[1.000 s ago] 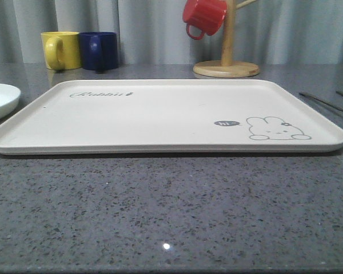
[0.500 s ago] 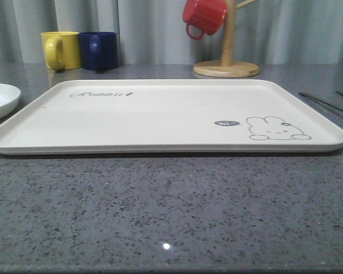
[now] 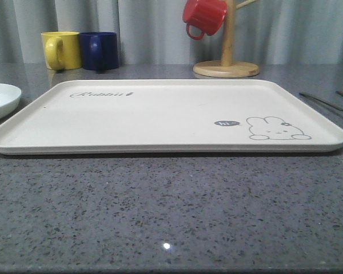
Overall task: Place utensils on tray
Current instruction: 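Lower the left gripper to the white plate's rim and grasp it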
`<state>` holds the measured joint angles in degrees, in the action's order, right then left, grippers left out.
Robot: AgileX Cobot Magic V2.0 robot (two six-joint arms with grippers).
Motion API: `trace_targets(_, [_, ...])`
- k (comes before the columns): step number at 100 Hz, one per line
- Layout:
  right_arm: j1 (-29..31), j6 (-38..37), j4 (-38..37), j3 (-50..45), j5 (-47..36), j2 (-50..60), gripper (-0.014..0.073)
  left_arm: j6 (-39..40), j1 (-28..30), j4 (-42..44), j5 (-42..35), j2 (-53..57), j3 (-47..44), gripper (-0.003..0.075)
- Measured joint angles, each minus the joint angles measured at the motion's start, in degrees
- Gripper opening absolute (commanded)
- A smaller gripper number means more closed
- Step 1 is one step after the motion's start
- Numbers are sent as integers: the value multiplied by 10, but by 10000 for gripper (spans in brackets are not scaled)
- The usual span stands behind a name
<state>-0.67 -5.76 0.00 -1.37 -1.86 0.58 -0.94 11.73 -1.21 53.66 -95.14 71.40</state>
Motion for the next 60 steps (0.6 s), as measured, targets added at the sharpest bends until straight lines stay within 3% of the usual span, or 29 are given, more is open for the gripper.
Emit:
trace_targets(16, [0,0,0,0,0,0,-69,-8,0,0,-1,-3,0,-19])
trace_targets(60, [0,0,0,0,0,0,-69,-30,25,-29,-7,34,1,-19])
